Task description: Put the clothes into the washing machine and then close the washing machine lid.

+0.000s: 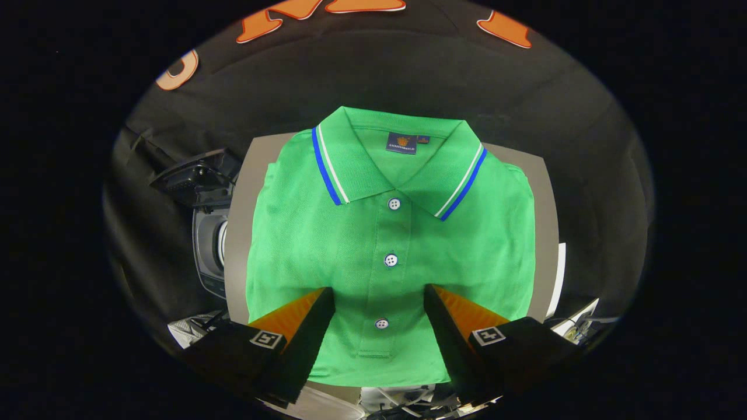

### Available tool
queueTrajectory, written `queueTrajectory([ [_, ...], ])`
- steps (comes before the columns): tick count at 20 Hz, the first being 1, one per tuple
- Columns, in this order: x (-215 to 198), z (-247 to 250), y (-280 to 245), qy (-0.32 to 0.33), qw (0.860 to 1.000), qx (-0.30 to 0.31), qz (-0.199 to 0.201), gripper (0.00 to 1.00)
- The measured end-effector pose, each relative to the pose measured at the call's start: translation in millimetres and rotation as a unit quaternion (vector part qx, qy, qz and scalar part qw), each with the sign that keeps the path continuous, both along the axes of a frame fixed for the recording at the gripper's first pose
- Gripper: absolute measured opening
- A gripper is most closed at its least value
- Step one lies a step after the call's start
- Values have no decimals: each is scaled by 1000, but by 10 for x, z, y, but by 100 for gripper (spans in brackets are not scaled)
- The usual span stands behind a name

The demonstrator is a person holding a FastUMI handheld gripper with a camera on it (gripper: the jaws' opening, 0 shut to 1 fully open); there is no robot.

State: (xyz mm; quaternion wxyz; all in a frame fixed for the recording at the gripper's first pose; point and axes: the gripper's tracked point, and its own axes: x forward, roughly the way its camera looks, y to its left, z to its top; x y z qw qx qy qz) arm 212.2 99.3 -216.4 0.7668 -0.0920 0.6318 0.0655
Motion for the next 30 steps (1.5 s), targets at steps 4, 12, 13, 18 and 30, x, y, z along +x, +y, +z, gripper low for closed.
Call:
queueTrajectory([
  [4, -7, -3, 32, 9, 1000, -1, 1, 88],
  [12, 10, 48, -21, -74, 993, 92, -27, 12],
  [13, 24, 63, -19, -109, 986, 125, -24, 12],
  [18, -44, 86, 79, -286, 896, 330, -83, 12],
  [30, -392, 1165, 30, -499, 771, 395, 6, 11],
])
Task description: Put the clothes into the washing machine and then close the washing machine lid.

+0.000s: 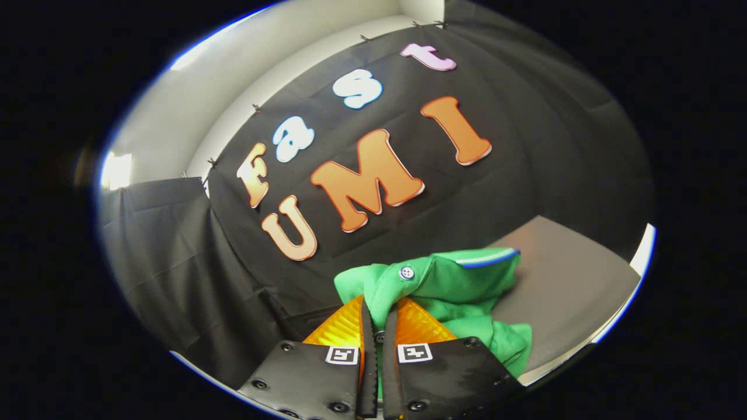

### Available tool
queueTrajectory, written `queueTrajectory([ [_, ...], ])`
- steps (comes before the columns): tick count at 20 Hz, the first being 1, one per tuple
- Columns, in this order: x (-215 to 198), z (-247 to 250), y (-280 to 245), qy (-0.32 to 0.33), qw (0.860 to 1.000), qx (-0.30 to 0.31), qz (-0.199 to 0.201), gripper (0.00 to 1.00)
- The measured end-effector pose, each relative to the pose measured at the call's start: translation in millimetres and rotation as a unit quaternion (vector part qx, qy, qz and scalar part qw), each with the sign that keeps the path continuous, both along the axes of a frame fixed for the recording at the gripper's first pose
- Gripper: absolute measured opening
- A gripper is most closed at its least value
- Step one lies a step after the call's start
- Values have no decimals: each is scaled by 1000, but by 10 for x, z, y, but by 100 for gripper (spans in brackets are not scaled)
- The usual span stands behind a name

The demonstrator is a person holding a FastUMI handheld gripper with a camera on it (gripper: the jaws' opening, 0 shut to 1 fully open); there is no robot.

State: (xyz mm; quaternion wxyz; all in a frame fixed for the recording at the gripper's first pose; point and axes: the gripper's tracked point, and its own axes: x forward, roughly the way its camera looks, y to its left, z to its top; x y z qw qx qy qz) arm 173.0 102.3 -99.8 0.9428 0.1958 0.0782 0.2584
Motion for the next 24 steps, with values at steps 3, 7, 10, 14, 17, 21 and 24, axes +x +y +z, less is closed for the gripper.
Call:
queueTrajectory([
  [3, -217, 282, 178, -45, 998, -25, 29, 11],
  [7, -617, 617, 714, -78, 994, -49, 61, 11],
  [10, -807, 697, 1304, -84, 989, -69, 99, 11],
  [14, -978, 620, 2138, -84, 980, -82, 161, 11],
  [17, -912, 354, 2667, -65, 976, -90, 186, 11],
  [21, -705, -98, 3324, -55, 973, -113, 195, 11],
  [24, -704, -588, 3626, -46, 969, -145, 194, 11],
])
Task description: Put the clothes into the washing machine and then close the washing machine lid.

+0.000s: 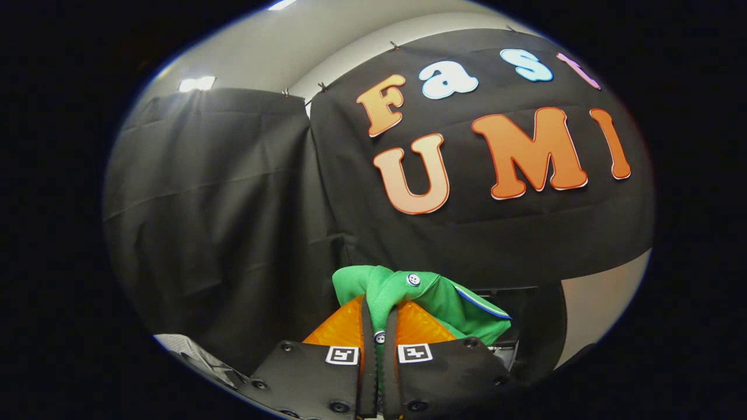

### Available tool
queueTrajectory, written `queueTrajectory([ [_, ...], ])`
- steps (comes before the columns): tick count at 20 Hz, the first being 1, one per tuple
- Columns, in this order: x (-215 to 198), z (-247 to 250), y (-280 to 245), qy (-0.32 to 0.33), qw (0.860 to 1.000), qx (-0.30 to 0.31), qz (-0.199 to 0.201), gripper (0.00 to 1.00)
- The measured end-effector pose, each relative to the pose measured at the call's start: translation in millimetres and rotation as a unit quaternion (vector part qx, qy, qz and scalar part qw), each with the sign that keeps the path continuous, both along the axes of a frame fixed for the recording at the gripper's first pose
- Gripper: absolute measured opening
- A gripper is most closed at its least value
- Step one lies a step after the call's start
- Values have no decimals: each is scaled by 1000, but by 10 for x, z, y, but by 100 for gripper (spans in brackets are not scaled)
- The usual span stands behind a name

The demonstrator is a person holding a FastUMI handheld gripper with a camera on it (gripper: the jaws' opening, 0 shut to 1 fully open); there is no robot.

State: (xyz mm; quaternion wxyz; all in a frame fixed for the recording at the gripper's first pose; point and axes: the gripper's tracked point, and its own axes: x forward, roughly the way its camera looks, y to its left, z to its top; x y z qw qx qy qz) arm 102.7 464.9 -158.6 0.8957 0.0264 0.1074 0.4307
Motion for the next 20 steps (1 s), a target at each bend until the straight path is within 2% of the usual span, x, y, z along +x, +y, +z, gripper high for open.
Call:
queueTrajectory([
  [5, 171, -907, 301, 23, 998, -60, -22, 11],
  [10, 406, -1782, 359, 92, 989, -86, -76, 11],
  [13, 628, -2224, 279, 112, 981, -108, -117, 11],
  [17, 749, -2768, 201, 148, 966, -156, -141, 11],
  [20, 828, -2846, 232, 157, 963, -157, -150, 11],
])
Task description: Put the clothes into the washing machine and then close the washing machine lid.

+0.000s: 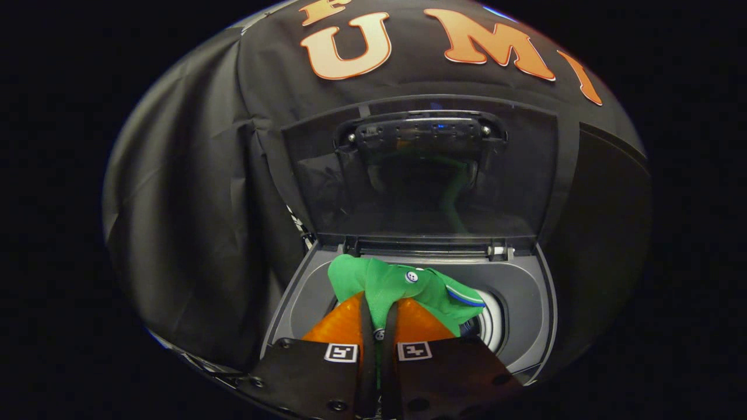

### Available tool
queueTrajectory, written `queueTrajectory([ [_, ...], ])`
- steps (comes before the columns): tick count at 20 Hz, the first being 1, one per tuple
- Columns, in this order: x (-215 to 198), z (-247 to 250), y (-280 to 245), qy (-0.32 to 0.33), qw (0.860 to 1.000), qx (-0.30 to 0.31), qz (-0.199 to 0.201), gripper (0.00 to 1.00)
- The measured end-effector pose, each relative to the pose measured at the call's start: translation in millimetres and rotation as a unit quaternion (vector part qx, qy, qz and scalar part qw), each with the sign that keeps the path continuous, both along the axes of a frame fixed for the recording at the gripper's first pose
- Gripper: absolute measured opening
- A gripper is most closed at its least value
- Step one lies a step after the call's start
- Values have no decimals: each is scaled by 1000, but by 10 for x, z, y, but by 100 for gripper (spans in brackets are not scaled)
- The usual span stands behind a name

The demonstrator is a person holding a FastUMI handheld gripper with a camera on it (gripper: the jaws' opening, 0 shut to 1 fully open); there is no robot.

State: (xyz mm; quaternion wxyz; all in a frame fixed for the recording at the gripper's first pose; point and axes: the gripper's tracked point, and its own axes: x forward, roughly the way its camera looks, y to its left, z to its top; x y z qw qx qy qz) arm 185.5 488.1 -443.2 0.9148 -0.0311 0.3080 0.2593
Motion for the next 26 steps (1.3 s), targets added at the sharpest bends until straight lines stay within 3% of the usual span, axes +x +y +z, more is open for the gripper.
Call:
queueTrajectory([
  [8, 183, -38, 46, 0, 1000, -14, -24, 11],
  [11, 137, -357, -128, 44, 997, -39, -50, 49],
  [15, 72, -448, -200, 49, 996, -33, -64, 98],
  [18, 6, -387, -228, 48, 997, -38, -54, 99],
  [26, -218, 46, -331, 18, 997, -9, -75, 98],
])
